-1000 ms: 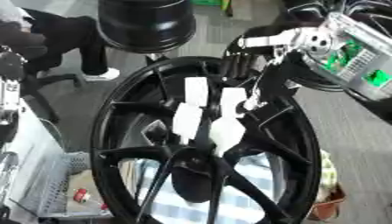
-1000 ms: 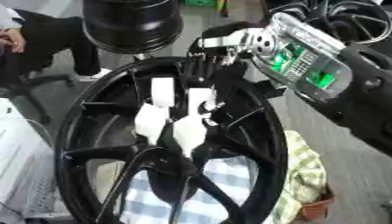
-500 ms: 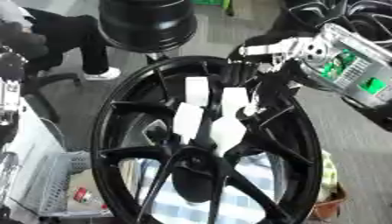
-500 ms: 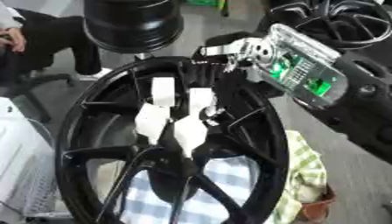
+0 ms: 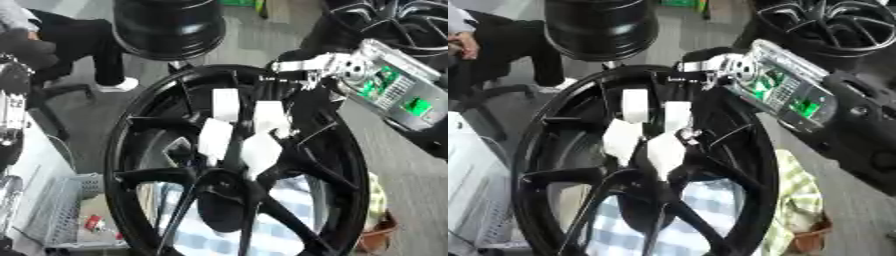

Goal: Pull the pin out of the wheel hub.

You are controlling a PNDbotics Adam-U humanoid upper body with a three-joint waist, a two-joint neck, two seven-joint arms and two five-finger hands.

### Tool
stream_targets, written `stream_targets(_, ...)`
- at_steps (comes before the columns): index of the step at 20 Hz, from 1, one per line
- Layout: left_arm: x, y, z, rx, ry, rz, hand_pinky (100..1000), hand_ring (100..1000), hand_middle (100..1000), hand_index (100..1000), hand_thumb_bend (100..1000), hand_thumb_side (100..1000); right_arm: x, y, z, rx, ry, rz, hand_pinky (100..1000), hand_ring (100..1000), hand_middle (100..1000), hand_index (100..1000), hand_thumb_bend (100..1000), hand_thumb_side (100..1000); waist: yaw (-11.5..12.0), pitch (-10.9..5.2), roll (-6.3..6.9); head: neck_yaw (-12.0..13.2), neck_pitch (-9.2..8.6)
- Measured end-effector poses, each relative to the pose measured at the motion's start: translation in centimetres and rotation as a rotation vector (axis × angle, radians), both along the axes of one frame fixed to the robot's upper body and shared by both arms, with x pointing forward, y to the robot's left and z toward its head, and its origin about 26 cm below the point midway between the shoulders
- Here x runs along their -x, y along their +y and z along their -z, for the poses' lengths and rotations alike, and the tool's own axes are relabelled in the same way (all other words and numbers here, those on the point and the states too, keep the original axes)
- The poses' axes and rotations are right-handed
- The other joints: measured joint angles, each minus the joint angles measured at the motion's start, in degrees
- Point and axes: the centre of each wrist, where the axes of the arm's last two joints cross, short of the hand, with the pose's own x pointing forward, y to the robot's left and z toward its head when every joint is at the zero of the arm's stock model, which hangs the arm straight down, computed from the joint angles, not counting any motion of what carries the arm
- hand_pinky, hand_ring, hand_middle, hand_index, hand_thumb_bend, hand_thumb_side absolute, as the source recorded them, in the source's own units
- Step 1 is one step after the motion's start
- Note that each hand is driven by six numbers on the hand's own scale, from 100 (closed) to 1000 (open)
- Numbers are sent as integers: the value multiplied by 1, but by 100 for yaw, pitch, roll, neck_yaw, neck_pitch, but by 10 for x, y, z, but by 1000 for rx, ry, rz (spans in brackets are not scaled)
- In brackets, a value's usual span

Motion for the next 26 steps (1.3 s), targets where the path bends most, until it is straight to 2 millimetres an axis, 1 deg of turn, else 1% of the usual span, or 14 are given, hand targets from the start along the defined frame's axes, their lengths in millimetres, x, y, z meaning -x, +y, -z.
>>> stream_targets(5, 0, 0, 0, -3, 0, 3, 788, 776, 661, 819, 143, 577, -1, 1, 2, -10, 9, 9, 772, 679, 603, 724, 560, 100, 9, 6, 2, 0, -3)
stream_targets(10, 0, 0, 0, -7, -1, 7, 789, 777, 662, 819, 144, 577, -2, -1, 5, -19, 18, 28, 763, 642, 536, 668, 544, 100, 10, 16, 2, 0, -7)
stream_targets(11, 0, 0, 0, -8, -1, 8, 789, 777, 662, 818, 142, 577, -2, -1, 5, -20, 16, 32, 760, 631, 508, 646, 532, 100, 10, 16, 2, 0, -8)
stream_targets(14, 0, 0, 0, -11, -1, 10, 789, 777, 663, 818, 143, 578, -2, -1, 5, -26, 13, 43, 755, 619, 481, 627, 522, 100, 9, 16, 2, 0, -11)
stream_targets(17, 0, 0, 0, -13, -2, 12, 790, 778, 663, 816, 140, 584, -2, -1, 5, -32, 13, 51, 740, 590, 420, 607, 487, 100, 8, 17, 2, 0, -26)
stream_targets(20, 0, 0, 0, -14, -3, 14, 790, 778, 663, 815, 142, 581, -2, -1, 5, -36, 15, 56, 731, 574, 402, 591, 442, 100, 8, 19, 2, 0, -28)
stream_targets(22, 0, 0, 0, -16, -3, 15, 790, 778, 664, 815, 140, 583, -2, -1, 5, -41, 14, 59, 729, 562, 380, 568, 374, 100, 5, 19, 2, 1, -28)
stream_targets(24, 0, 0, 0, -17, -2, 16, 790, 778, 664, 814, 139, 584, -2, -1, 5, -47, 9, 62, 728, 554, 361, 551, 329, 100, -3, 20, 2, 1, -29)
stream_targets(25, 0, 0, 0, -17, -2, 16, 790, 779, 664, 813, 139, 584, -2, -1, 5, -49, 6, 63, 724, 542, 339, 533, 293, 100, -7, 20, 2, 1, -29)
stream_targets(26, 0, 0, 0, -18, -1, 17, 790, 779, 664, 812, 138, 585, -2, -1, 5, -52, 3, 64, 723, 539, 335, 530, 285, 100, -11, 20, 2, 1, -29)
